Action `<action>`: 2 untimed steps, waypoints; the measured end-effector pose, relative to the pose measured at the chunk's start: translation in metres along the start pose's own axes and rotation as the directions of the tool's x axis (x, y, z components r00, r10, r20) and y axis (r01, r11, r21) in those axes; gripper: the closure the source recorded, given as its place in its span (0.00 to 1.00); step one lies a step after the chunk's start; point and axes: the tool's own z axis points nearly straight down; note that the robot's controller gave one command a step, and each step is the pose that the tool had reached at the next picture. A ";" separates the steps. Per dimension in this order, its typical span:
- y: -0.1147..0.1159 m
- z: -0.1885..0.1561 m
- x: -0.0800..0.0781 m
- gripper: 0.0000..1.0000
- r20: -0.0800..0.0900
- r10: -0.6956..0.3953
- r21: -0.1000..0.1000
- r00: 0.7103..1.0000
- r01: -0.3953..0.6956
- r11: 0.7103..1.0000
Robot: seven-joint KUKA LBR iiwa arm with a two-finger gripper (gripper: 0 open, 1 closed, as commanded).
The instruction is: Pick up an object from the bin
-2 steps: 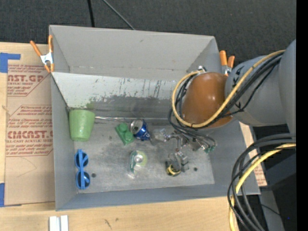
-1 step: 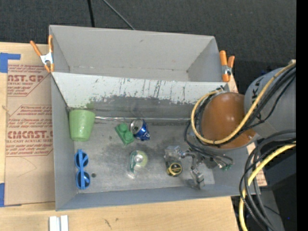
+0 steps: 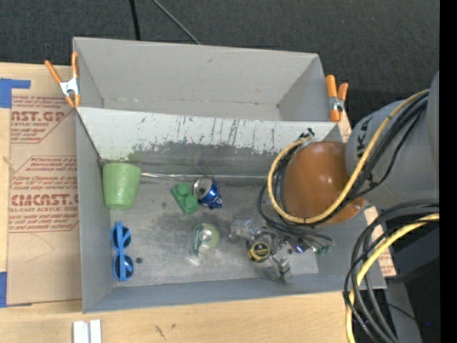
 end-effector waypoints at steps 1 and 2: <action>-0.066 0.002 -0.007 0.00 -0.009 -0.002 -0.001 1.000 0.002 1.000; -0.012 0.002 -0.009 0.00 -0.013 0.061 -0.009 0.998 -0.062 0.998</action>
Offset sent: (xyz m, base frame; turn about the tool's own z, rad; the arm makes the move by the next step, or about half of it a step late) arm 0.0410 -0.0462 -0.0015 -0.0083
